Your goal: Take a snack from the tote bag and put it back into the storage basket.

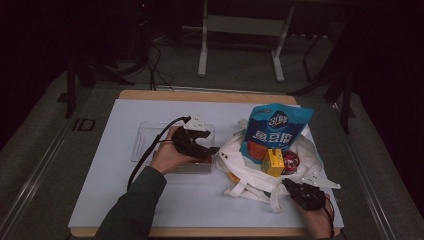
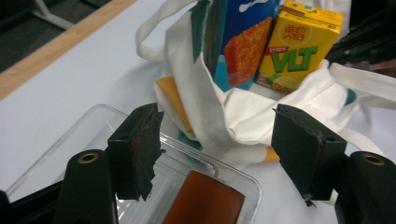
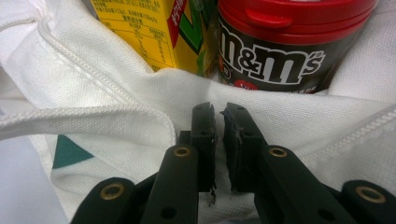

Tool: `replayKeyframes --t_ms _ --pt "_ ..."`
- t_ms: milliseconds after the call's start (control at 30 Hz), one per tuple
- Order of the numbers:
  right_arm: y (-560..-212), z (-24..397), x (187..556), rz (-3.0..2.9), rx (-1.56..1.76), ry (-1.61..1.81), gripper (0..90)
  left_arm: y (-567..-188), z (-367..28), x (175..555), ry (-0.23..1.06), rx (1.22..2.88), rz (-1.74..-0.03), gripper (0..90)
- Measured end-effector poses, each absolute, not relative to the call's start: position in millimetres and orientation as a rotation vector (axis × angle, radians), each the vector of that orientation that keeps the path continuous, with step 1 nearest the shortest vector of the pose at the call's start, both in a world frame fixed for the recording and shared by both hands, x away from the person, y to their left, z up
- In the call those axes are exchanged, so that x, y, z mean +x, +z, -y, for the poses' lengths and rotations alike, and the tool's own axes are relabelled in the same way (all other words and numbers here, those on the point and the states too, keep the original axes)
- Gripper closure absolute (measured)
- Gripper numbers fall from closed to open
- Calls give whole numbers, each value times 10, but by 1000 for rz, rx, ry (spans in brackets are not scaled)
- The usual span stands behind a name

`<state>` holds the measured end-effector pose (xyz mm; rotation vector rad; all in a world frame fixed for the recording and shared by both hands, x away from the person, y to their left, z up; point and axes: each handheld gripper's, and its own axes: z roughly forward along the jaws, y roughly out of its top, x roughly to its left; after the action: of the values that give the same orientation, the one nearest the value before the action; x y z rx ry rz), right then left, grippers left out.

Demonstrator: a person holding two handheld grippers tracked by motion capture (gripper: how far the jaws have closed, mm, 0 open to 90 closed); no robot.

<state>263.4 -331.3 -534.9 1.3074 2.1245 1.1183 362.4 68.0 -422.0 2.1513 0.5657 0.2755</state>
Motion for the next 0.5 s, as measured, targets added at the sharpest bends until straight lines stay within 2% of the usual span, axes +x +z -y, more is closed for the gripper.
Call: replayKeyframes --t_ms 500 --pt "-5350 3315 2635 -2125 1308 1121 823 -4149 -501 3563 326 2150 -534 335"
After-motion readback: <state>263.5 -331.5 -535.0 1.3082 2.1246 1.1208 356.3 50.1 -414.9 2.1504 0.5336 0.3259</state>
